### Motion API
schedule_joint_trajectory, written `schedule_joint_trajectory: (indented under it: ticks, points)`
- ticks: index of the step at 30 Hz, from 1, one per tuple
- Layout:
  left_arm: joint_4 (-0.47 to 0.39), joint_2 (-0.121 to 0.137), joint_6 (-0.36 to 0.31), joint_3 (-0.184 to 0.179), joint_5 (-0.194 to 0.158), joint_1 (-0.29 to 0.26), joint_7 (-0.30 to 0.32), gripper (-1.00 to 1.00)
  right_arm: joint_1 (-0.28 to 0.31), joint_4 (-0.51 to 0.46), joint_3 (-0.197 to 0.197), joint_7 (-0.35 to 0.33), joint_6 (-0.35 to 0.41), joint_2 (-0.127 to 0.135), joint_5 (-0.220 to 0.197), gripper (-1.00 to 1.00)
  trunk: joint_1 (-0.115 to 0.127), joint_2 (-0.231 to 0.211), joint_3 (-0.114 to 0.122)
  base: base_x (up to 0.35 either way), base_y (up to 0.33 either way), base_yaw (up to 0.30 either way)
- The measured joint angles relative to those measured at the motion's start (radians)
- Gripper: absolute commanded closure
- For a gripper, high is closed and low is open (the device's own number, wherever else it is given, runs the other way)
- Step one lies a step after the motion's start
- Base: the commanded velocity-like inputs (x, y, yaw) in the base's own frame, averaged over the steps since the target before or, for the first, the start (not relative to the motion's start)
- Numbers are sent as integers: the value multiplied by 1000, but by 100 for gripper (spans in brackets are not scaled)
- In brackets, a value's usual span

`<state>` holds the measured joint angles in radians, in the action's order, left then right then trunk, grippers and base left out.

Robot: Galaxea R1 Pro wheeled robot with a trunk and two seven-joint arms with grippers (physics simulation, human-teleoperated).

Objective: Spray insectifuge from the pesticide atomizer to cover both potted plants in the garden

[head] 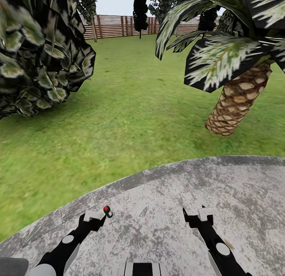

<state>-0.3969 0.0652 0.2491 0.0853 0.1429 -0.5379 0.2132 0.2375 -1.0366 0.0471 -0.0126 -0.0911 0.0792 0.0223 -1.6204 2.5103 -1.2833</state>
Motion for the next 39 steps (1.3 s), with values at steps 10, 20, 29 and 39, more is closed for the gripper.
schedule_joint_trajectory:
  ticks: [10,20,29,39]
  points:
    - [-6,0,0,0,0,0,0,-100,0,-1,0,0,0,-1,0,-100,0,0,0,36,-28,0]
    - [-6,0,0,0,0,0,-1,-100,0,-2,0,1,0,-3,-4,-100,0,0,0,195,-185,49]
    - [-5,0,1,0,0,1,-2,-100,0,0,0,1,-1,-5,-4,-100,0,0,0,39,-38,63]
    - [-4,0,21,1,-1,1,-1,-100,0,1,0,1,0,-5,-3,-100,0,0,0,1,-79,1]
